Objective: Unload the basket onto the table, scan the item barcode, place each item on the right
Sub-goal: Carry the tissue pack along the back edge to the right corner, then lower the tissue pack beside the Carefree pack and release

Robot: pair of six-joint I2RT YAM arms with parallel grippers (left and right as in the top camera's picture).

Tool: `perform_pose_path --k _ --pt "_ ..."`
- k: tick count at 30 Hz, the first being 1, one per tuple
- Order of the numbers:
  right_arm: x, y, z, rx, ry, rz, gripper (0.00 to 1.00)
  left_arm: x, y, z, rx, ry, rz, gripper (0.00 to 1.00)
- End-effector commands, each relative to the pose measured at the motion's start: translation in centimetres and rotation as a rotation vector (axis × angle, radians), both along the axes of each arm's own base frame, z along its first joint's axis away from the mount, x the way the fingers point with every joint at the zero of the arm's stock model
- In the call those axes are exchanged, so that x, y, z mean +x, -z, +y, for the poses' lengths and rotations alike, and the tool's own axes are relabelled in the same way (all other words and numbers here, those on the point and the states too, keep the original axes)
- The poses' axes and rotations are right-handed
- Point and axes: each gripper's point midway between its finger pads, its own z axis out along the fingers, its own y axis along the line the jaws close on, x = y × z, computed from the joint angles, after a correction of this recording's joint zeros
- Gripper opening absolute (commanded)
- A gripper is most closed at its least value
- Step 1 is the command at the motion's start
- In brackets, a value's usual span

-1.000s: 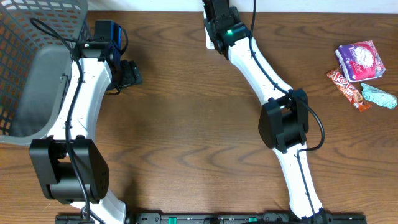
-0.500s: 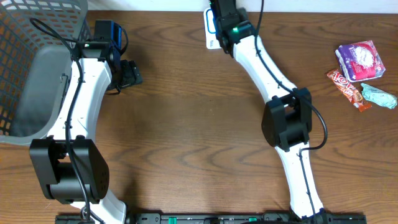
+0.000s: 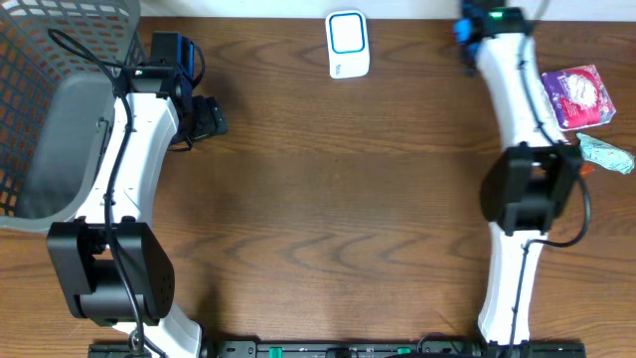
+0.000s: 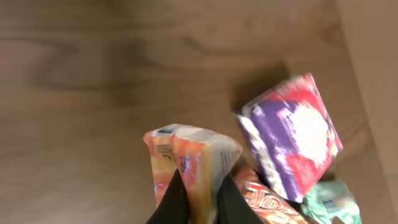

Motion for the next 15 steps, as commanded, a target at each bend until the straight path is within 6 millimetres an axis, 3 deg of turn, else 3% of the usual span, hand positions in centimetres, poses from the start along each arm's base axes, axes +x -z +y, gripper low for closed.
perform_pose_path --k 1,15 --pt "-0.4 0.0 -0.4 0.124 -0.038 0.008 0.01 -0.1 0.3 0.3 0.002 -0.021 0.010 0.98" --pt "-1.0 4.5 -8.2 0.111 -0.037 0.046 0.01 -0.1 0.3 0.3 0.002 -0.021 0.010 0.98"
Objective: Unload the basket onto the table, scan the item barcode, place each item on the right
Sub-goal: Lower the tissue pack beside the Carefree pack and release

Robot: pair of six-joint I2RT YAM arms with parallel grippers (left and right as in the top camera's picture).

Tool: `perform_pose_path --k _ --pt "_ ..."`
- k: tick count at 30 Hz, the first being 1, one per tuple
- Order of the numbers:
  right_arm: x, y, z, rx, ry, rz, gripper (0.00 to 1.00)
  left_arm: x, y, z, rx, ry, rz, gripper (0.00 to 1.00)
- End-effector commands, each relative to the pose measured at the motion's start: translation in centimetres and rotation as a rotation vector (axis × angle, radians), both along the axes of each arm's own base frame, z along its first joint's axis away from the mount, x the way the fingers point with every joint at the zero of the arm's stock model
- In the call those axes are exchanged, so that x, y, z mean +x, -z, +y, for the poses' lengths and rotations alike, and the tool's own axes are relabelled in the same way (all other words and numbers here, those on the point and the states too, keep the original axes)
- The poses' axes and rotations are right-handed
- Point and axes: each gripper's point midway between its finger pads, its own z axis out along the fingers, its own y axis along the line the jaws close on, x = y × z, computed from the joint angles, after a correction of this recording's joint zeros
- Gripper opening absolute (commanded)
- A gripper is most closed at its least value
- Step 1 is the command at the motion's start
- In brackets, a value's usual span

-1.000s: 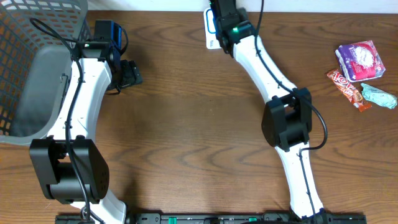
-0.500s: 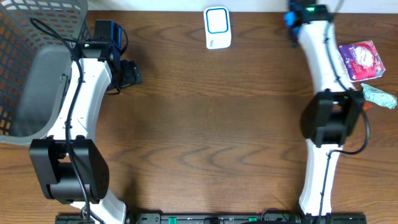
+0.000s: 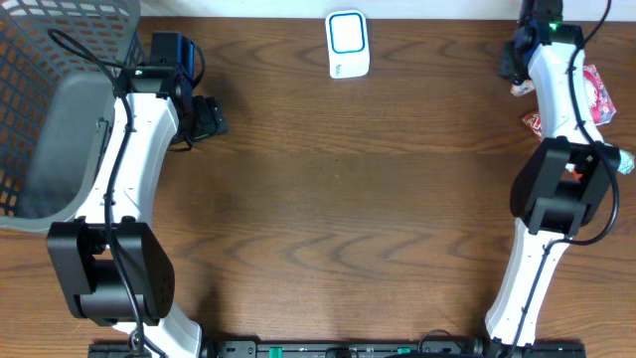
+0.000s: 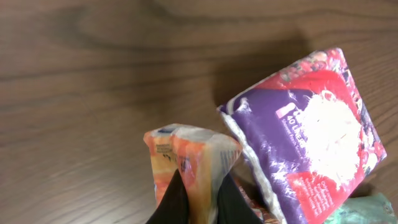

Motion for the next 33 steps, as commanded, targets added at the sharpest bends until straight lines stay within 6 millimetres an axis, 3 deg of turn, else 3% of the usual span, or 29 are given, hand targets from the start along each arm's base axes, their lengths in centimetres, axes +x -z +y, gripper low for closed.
perform_pose_path --k 1,7,8,10,16,17,20,22,25,30,33 --pt "-0.7 0.4 -1.7 -0.031 -0.047 0.026 0.01 -0.1 0.3 0.3 0.002 -0.021 0.010 0.98" --pt "-1.3 2.1 -3.9 -0.040 -0.023 0.026 0.02 -0.2 0.3 0.3 0.002 -0.021 0.010 0.98" --pt "-1.4 2.1 -4.2 -0.041 -0.018 0.025 0.06 -0.2 0.3 0.3 0.002 -0.020 0.010 0.98" --pt "-1.5 2.1 -4.6 -0.041 -0.012 0.025 0.37 -0.2 0.3 0.3 0.002 -0.021 0.010 0.98" --pt "-1.6 2.1 -3.9 -0.037 -0.014 0.035 0.49 -0.2 0.3 0.3 0.002 -0.020 0.010 0.98" --pt "-1.7 2.0 -3.7 -0.034 -0.011 0.035 0.56 -0.2 0.3 0.3 0.002 -0.020 0.010 0.98" --pt "-1.8 1.0 -3.2 -0.031 0.004 0.022 0.63 -0.2 0.3 0.3 0.002 -0.020 0.010 0.98" --pt "-1.8 -0.5 -3.0 -0.032 0.022 -0.006 0.91 -0.1 0.3 0.3 0.002 -0.020 0.010 0.98" --pt "-2.0 -4.0 -2.6 -0.024 0.050 -0.079 0.99 -0.1 0.3 0.3 0.002 -0.020 0.010 0.98" --pt "-3.7 -11.5 -1.3 0.004 0.087 -0.205 0.99 -0.2 0.3 0.3 0.002 -0.021 0.010 0.98" --pt "-5.2 -15.8 1.3 0.108 0.059 -0.285 0.99 -0.1 0.3 0.3 0.002 -0.020 0.010 0.98"
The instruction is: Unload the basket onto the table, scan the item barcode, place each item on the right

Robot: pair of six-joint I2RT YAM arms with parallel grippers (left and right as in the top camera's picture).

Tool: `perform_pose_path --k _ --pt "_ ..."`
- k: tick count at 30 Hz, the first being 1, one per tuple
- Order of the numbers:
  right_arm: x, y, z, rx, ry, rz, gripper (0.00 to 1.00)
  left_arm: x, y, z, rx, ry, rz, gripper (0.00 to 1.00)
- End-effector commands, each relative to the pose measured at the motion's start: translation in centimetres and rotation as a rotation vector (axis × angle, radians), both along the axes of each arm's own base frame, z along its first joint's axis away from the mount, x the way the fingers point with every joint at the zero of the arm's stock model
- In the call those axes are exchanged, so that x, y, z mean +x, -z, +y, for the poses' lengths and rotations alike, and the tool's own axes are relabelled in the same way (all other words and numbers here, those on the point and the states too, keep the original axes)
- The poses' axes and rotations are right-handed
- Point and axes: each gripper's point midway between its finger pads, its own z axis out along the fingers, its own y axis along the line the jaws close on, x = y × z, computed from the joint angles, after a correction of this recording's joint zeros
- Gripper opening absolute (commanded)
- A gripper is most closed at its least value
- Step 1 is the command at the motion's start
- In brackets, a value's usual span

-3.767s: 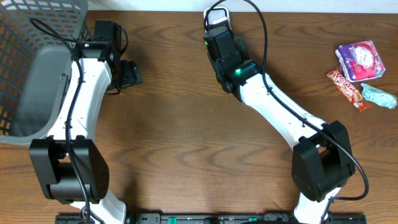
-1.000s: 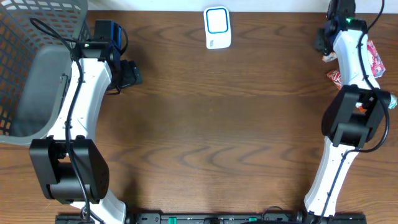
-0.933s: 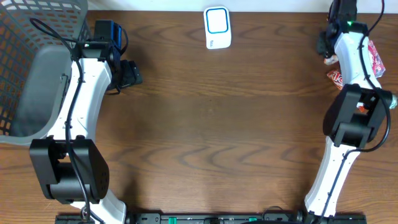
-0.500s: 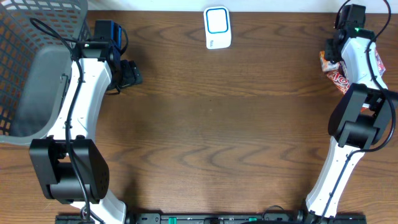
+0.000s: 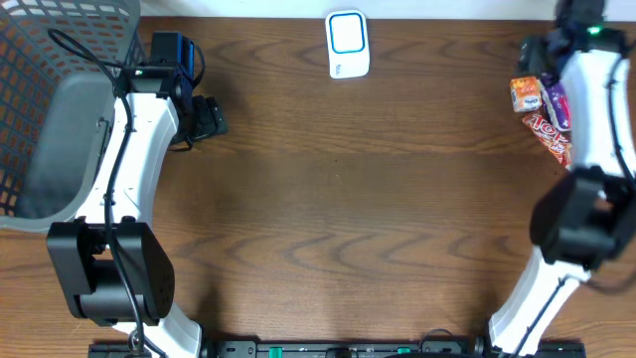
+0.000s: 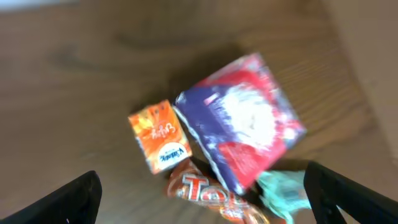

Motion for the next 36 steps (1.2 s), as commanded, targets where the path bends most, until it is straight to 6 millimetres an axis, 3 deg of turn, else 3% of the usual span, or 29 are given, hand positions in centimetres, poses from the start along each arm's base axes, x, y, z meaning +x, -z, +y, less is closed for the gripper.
perform_pose_path --k 1,5,8,11,16,23,30,36 --pt "-1.8 -7.9 3.9 0.142 -0.040 -0.178 0.99 -0.1 0.3 0.3 0.002 -0.020 0.010 0.98" --pt "-4.3 -13.3 9.6 0.354 -0.209 -0.280 0.99 -0.1 0.3 0.3 0.002 -0.020 0.010 0.98" --pt "-7.3 -16.5 12.6 0.433 -0.304 -0.311 0.99 -0.1 0.3 0.3 0.002 -0.020 0.010 0.98" --pt "-10.7 -18.6 14.1 0.433 -0.330 -0.312 0.99 -0.1 0.3 0.3 0.002 -0.020 0.010 0.98" --pt "-15.7 -20.6 16.1 0.426 -0.359 -0.293 0.99 -0.1 0.3 0.3 0.002 -0.020 0.010 0.98" --pt "-21.4 -19.8 18.0 0.407 -0.390 -0.204 0.99 -0.1 0.3 0.3 0.002 -0.021 0.010 0.98" --pt "-26.2 -16.6 19.3 0.411 -0.427 -0.188 0.99 -0.1 0.3 0.3 0.002 -0.021 0.010 0.98" --pt "-31.2 -13.4 19.1 0.428 -0.420 -0.258 0.99 -0.1 0.3 0.3 0.002 -0.020 0.010 0.98"
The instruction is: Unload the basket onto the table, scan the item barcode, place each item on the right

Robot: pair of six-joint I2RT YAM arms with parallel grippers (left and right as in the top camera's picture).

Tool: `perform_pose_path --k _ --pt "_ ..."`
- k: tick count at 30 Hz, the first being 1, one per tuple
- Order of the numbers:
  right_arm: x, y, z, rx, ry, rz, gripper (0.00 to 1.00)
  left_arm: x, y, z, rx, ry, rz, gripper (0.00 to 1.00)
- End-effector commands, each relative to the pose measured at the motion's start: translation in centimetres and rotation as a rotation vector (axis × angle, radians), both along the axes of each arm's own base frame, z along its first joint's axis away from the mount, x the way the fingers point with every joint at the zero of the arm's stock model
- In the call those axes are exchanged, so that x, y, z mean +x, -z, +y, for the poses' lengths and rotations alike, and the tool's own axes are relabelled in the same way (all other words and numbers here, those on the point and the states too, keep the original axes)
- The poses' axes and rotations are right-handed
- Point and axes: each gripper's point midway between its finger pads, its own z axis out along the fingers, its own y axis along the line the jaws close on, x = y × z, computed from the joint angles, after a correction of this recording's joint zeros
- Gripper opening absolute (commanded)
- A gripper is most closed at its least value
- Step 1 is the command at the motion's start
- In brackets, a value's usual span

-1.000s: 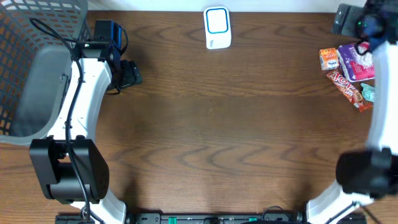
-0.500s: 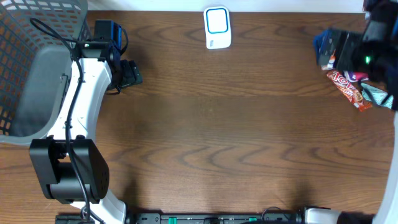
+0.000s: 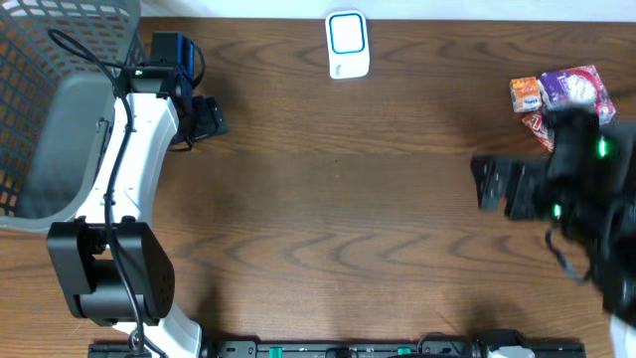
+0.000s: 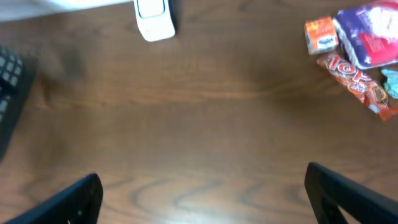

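The white barcode scanner (image 3: 348, 45) lies at the back middle of the table, also in the right wrist view (image 4: 154, 18). A small orange packet (image 3: 525, 94) (image 4: 321, 35) lies at the back right, touching a purple packet (image 3: 571, 87) (image 4: 373, 40). My right gripper (image 3: 492, 184) (image 4: 205, 199) is open wide and empty, hovering over bare wood nearer than the packets; the arm is blurred. My left gripper (image 3: 207, 117) rests at the back left, and its jaws are too dark to read.
A red candy bar (image 4: 357, 84) and a teal packet (image 4: 392, 81) lie beside the purple packet. A grey mesh basket (image 3: 60, 99) fills the far left, behind the left arm.
My right gripper, open above the packets at the back right corner, now stands farther forward and to the left, over the bare table. The orange packet lies where it was. The left arm is unmoved.
My right gripper was shut on the orange packet at the back right, near the purple packet, and still held it half a second later. Then it was open, with the orange packet lying beside the purple one. Now the empty gripper is away from the pile.
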Motion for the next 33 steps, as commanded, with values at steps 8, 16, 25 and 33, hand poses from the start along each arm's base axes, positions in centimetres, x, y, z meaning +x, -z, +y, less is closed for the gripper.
perform_pose_path --k 8,16,25,33 --pt "-6.8 4.0 -0.6 0.029 0.026 -0.135 0.99 -0.2 0.3 0.3 0.004 -0.017 0.011 0.98" --pt "-8.9 6.6 -0.8 0.018 0.027 -0.030 0.99 -0.2 0.3 0.3 0.004 -0.017 0.011 0.98" --pt "-11.0 8.8 -1.0 0.007 0.028 0.094 0.99 -0.2 0.3 0.3 0.003 -0.017 0.011 0.98" --pt "-11.8 9.4 -1.0 0.003 0.028 0.134 0.99 -0.1 0.3 0.3 0.003 -0.017 0.011 0.98"
